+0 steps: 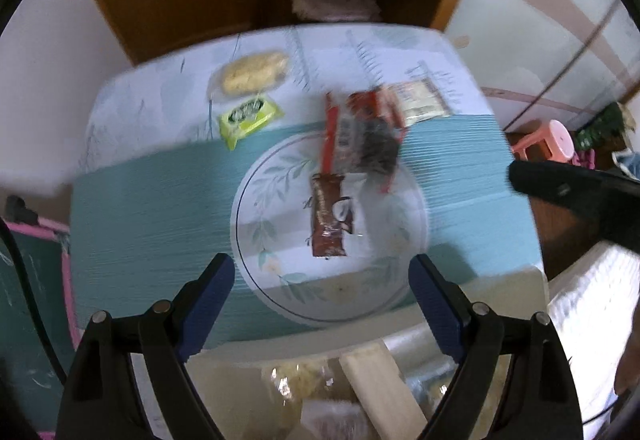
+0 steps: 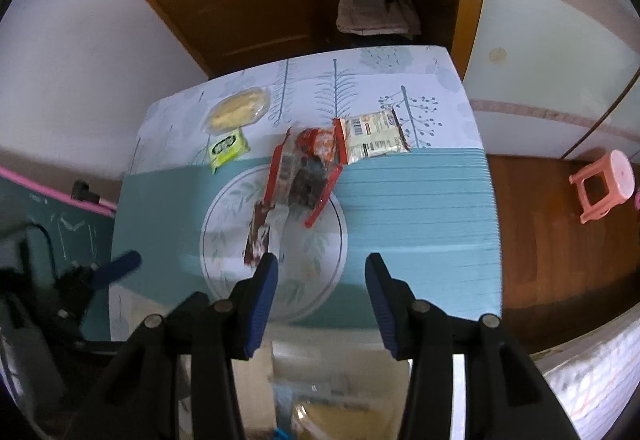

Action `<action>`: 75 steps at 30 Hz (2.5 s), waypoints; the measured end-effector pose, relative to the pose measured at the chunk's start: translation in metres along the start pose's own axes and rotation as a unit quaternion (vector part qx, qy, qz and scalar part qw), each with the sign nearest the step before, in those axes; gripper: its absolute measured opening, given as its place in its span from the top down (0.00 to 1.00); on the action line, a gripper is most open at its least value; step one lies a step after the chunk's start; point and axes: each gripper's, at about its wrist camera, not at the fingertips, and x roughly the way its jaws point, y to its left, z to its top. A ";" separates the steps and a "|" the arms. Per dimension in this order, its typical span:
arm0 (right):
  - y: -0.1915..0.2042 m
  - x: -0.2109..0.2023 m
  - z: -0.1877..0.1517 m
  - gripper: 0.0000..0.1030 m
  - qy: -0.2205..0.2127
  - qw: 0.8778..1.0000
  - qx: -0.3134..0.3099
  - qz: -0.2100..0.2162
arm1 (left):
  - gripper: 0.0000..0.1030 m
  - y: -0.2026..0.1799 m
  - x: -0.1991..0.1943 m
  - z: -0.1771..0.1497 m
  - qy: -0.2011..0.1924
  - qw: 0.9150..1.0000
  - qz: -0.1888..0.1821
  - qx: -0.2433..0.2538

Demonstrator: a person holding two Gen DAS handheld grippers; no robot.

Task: Organize snacks
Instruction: 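Move both grippers back over the remaining snacks on the table, then grasp the chocolate bar pack with the left gripper while the right grasps the red-striped bag, then carry both packs over the tray and release them inside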

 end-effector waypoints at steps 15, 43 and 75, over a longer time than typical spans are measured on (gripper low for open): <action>-0.024 0.119 0.055 0.43 0.064 0.992 0.097 0.050 | 0.15 0.011 0.087 0.024 0.073 0.992 -0.047 -0.091; 0.014 0.161 0.048 0.58 0.103 0.993 0.038 -0.037 | 0.43 0.004 0.119 0.034 0.094 0.985 -0.019 -0.146; -0.017 -0.044 -0.047 0.59 -0.040 0.990 0.063 0.119 | 0.68 0.013 -0.116 -0.057 -0.112 0.988 -0.036 -0.097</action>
